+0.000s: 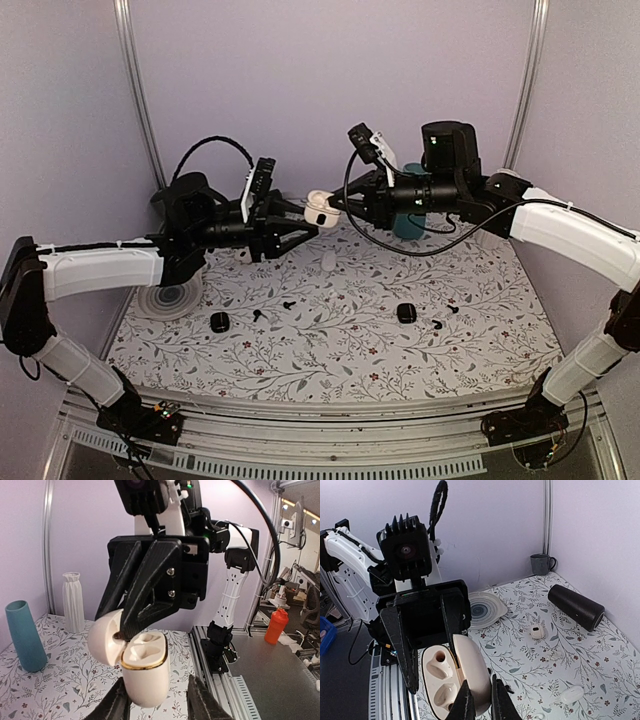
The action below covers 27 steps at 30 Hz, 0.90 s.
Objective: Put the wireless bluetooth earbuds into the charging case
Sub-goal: Pass from the right arm to the left
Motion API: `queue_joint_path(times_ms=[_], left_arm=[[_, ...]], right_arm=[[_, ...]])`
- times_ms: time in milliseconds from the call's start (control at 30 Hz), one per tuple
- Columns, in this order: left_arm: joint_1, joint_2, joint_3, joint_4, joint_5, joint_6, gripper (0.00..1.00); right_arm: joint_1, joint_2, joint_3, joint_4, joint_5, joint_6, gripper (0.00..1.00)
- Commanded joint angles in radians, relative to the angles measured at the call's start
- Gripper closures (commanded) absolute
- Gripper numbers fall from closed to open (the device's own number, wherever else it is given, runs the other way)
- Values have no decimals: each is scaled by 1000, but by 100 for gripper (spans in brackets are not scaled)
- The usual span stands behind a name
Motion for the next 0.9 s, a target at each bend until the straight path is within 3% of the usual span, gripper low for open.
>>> queue_joint_path(times_ms=[0, 400, 667, 867], left_arm=[[-17, -3, -14, 93, -4, -50, 60], [-18, 8, -10, 90, -9, -55, 63], [-17, 19, 7, 62, -1, -44, 75], [-18, 22, 12, 49, 26, -21, 91]], right_arm=[[11, -29, -13, 33, 19, -6, 95], [17, -27, -12, 38, 24, -12, 95], [19, -24, -7, 36, 21, -17, 94], [19, -19, 0, 32, 14, -5, 90]])
